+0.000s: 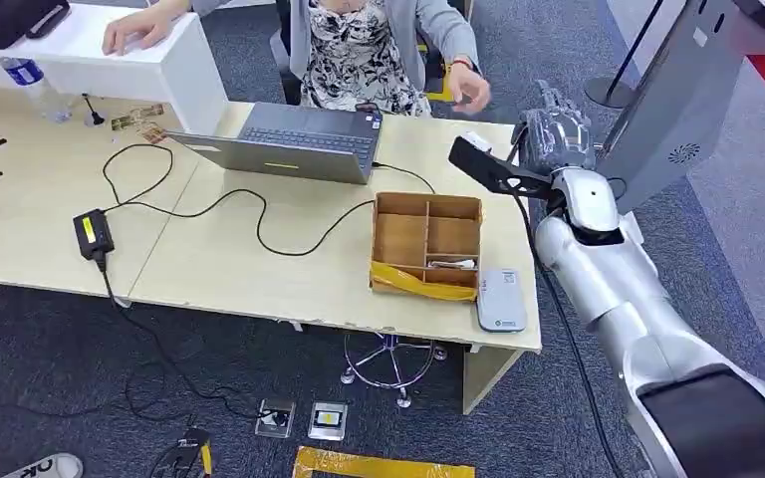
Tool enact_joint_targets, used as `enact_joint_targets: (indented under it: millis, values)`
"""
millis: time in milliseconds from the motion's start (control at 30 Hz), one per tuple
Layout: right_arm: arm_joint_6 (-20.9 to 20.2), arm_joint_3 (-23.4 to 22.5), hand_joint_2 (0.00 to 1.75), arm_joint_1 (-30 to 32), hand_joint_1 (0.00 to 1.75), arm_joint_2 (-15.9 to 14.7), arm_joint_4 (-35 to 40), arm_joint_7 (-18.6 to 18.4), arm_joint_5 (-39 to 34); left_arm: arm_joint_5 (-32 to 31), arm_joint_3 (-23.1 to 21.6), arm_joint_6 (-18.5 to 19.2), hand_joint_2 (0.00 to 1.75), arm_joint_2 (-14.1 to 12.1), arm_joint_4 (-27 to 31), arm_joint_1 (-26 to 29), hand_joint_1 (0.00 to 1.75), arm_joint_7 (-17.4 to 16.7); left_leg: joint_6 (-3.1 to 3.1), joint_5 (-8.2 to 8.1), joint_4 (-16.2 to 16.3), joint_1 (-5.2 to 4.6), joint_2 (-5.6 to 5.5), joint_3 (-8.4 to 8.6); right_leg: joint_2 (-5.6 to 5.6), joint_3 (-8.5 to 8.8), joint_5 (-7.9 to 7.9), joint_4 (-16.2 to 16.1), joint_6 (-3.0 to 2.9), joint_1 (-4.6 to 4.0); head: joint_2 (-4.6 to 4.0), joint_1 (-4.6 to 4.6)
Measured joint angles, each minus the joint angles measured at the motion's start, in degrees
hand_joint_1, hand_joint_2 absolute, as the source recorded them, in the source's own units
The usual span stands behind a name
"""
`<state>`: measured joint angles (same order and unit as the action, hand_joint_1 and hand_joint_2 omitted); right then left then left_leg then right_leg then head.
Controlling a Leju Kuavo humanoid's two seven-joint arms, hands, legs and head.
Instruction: Pass the card to the sensor for recognition and then transmit it.
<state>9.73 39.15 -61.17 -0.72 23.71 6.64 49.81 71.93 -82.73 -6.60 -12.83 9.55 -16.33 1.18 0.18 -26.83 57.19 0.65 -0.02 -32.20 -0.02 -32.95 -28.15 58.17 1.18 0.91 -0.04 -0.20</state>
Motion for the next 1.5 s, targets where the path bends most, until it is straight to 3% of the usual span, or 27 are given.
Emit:
enact_joint_targets:
  millis: [600,633,667,833,1233,1500]
  values:
    - [0.2,-0.1,1.75,0.0,1.75,1.7,-1.9,0.3,1.9,0.9,-0.4,0.0,0.00,0.4,0.0,0.9,0.00,-1.0,0.00,0.00,0.0,0.01,-0.01,-0.02,-0.03,-0.02,0.00,0.0,0.00,-0.01,0.00,0.00]
    - [0.1,-0.1,1.75,0.0,0.03,1.8,-2.0,0.3,2.2,1.0,-0.4,0.0,0.00,0.3,0.0,0.9,0.00,-1.0,0.00,0.00,0.0,0.01,-0.01,-0.02,-0.03,-0.01,0.00,0.0,0.00,-0.01,0.00,0.00]
    - [0.0,-0.1,0.00,0.0,0.00,2.0,-2.1,0.3,2.3,1.0,-0.4,0.0,0.00,0.3,0.0,0.9,0.00,-1.0,0.00,0.00,0.0,0.01,-0.01,-0.02,-0.03,-0.02,0.00,0.0,0.00,-0.01,0.00,0.00]
    - [-3.0,-0.2,0.00,0.1,0.00,2.7,-2.3,0.7,2.3,1.3,-0.4,0.0,0.00,0.3,0.0,0.7,0.00,-1.0,0.00,0.00,0.0,0.01,-0.01,-0.02,-0.02,-0.03,0.00,0.0,0.00,-0.01,0.00,0.00]
    - [1.4,-2.0,0.00,0.2,0.00,3.0,-2.3,0.9,2.8,2.1,-0.4,-0.3,0.00,0.5,0.0,1.7,0.00,-1.0,0.00,0.00,0.0,0.01,0.01,0.01,0.01,-0.04,0.00,0.0,0.00,-0.01,0.00,0.00]
    - [1.9,-6.5,0.00,3.2,0.00,-1.1,0.6,3.7,-0.9,3.4,-0.4,-0.7,0.00,0.5,0.0,3.4,0.00,-1.0,0.00,-0.01,0.0,0.01,0.00,0.02,-0.03,-0.01,0.00,0.0,0.00,-0.01,0.00,0.00]
